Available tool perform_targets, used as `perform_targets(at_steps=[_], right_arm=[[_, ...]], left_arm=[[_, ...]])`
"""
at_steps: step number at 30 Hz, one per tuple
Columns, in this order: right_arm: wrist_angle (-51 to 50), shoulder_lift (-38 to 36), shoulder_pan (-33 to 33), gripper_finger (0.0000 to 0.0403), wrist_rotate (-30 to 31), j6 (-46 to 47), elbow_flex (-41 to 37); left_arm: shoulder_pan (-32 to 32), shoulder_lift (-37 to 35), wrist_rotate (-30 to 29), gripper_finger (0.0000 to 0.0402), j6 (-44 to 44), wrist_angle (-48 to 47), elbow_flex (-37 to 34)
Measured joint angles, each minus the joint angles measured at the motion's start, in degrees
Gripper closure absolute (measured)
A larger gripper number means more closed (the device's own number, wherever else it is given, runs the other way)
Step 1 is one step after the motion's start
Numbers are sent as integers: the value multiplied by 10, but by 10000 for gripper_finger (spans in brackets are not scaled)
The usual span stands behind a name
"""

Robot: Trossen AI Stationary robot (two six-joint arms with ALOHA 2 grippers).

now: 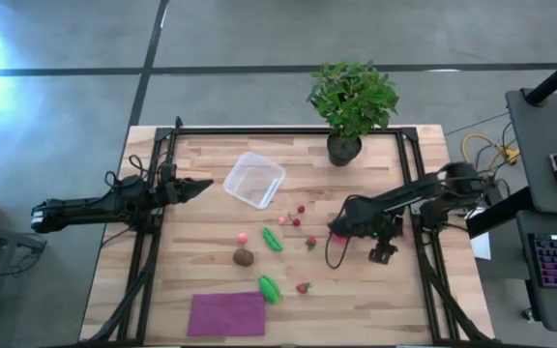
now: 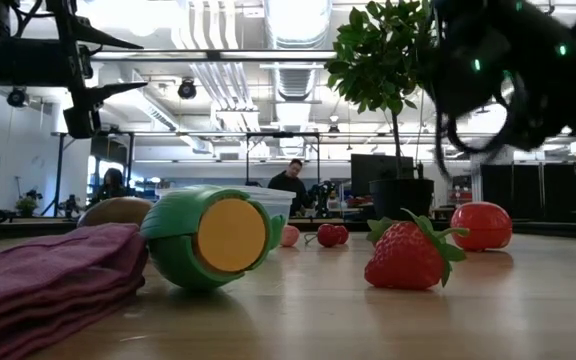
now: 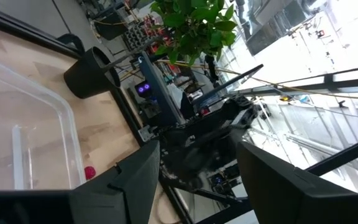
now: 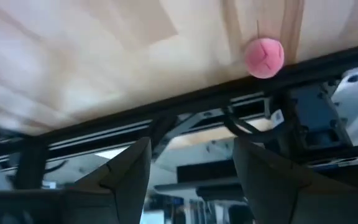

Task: Pick and placing Produce into tupperware
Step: Put the right peach into the transparent bin

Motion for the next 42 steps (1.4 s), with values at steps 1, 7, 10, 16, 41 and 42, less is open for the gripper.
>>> perform_targets(at_steps=[1, 7, 10, 16, 41, 42], right_arm=[[0, 11, -3, 184, 1, 1, -10], [15, 29, -16, 184, -3, -14, -71], [52, 22, -29, 184, -10, -15, -88], [158, -5, -60, 184, -7, 28, -106], [119, -289, 88, 183, 142, 991, -143], [117, -281, 101, 183, 133, 1006, -148]], left_arm=[[0, 1, 0, 201, -2, 2, 0], [0, 1, 0, 201, -3, 0, 1], [0, 1, 0, 201, -3, 1, 1], [0, 1, -5, 201, -4, 1, 1], [0, 5, -36, 201, -2, 4, 1], [0, 5, -38, 201, -2, 4, 1]])
